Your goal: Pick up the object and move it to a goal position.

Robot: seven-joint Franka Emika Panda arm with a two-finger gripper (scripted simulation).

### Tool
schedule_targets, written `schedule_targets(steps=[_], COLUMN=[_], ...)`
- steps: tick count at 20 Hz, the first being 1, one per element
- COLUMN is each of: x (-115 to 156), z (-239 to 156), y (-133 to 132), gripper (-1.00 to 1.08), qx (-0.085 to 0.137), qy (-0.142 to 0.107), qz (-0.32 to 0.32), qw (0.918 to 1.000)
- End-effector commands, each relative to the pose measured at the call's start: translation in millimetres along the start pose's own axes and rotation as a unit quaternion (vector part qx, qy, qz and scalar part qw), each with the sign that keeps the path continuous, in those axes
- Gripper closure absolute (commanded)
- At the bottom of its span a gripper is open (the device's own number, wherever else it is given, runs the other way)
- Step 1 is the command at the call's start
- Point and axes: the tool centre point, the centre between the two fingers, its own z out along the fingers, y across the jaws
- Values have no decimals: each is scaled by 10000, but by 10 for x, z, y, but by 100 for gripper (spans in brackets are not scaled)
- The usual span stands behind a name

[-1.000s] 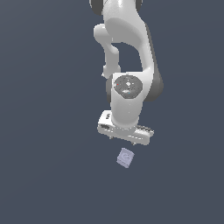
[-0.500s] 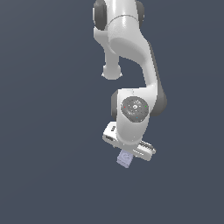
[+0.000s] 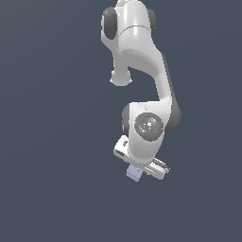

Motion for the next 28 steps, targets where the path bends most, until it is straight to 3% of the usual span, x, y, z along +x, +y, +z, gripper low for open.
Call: schedule_targets(steps=[1,14,20,21,28], x=[0,-9,7,7,7], z=[0,504,504,504,504], y=[0,2,-2,-2,-2], gripper=[-92,-92,-92,108,108], qx=[0,-1,-1,-1,-1], qy=[0,2,3,3,3], qz=[0,15,19,19,19], qw=[10000,10000,10000,10000,10000])
